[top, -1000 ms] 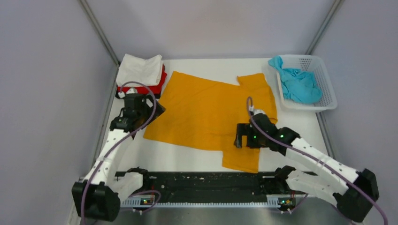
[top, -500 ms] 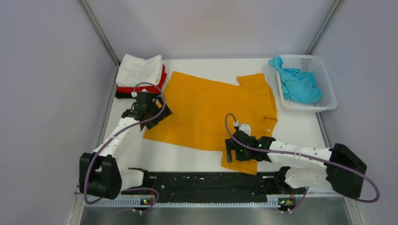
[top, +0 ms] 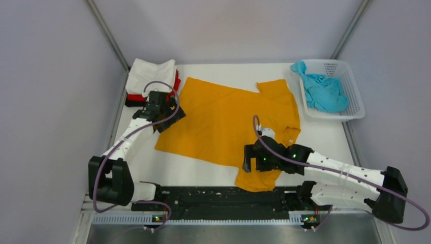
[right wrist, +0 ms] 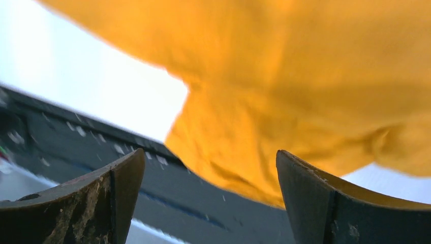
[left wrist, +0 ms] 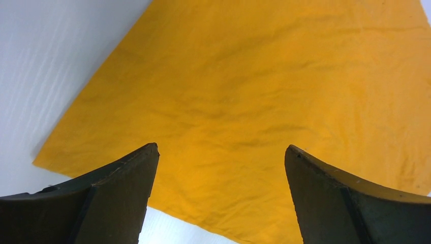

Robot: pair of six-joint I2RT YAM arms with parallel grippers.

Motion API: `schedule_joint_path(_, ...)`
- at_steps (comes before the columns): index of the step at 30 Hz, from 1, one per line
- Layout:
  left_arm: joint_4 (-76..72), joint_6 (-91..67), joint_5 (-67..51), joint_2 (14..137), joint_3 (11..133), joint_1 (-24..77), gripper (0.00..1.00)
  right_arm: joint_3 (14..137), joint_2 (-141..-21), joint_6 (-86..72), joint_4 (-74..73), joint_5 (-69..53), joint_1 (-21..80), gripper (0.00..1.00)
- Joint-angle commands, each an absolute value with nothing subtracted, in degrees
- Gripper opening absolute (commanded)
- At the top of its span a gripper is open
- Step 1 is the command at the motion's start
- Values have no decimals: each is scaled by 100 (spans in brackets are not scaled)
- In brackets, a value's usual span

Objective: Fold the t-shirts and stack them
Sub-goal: Flatten out the tshirt

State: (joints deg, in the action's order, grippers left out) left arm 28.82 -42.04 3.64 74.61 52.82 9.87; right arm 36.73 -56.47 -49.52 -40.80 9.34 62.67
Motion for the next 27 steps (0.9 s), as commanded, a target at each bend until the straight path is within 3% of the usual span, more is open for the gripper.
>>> schedule_joint_path(1, 2655, -3965, -133, 8008, 5888, 984, 99, 4218, -5645, -4357, -3477, 1504, 5088, 99)
schedule_joint_path(5, 2661, -3779, -473, 8782, 6449, 990, 99, 4564, -6347, -3678, -2756, 1444, 3458, 99)
schedule_joint_path(10, 2719, -3697, -723, 9829, 7060, 1026, 98, 5471, -7860, -2704, -2194, 1528, 2314, 99)
schedule_joint_path(18, 2725, -3688, -716, 10645, 7631, 1037, 98, 6953, -10230, -2312, -1957, 1123, 1525, 97)
schedule_joint_path(27, 2728, -3669, -654, 10957, 7851, 1037, 99, 8196, -11755, -2252, -2073, 951, 1076, 97)
